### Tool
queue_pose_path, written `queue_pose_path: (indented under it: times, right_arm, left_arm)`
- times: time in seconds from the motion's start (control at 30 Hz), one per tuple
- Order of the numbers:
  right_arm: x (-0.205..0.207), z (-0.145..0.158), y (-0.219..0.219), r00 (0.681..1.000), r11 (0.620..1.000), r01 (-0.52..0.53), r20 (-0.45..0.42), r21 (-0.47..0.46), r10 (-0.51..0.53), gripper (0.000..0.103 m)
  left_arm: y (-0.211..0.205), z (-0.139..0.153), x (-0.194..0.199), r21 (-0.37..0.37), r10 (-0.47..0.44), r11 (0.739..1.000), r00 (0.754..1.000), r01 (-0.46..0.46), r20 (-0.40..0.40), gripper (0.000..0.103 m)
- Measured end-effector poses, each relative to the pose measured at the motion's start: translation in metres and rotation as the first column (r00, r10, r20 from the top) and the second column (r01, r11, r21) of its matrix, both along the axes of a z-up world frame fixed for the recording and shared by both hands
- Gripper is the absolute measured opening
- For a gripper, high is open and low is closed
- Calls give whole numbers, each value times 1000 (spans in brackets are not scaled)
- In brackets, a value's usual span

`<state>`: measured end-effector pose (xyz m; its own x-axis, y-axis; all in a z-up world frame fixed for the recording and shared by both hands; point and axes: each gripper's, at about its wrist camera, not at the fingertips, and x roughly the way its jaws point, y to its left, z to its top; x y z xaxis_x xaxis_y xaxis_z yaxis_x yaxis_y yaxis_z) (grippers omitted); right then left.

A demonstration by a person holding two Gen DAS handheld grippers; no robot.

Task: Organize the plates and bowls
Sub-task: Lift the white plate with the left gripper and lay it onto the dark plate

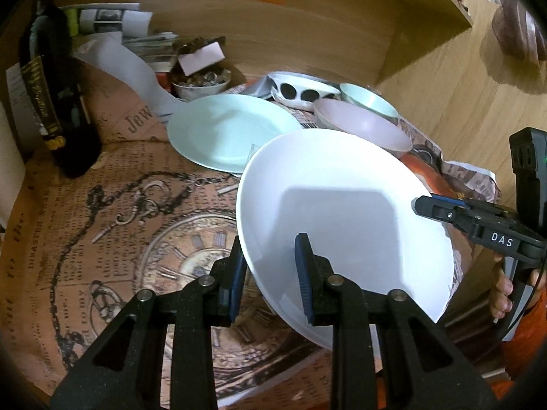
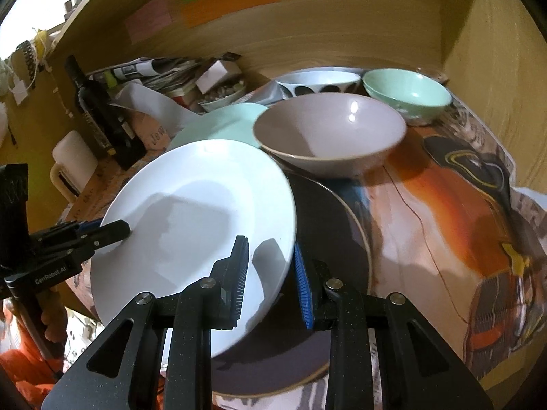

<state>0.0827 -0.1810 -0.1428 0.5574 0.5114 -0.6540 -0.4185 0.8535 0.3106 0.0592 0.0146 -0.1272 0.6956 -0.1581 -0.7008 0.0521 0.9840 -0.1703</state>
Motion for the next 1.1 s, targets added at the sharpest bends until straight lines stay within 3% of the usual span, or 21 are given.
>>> queue_pose_path:
  times: [1.1]
  right_arm:
    - [-5,-18,-34,997,998,58,-49,13,-57,24]
  left_arm:
    - [-31,-19,21,33,-88,995,995,89,-41,33]
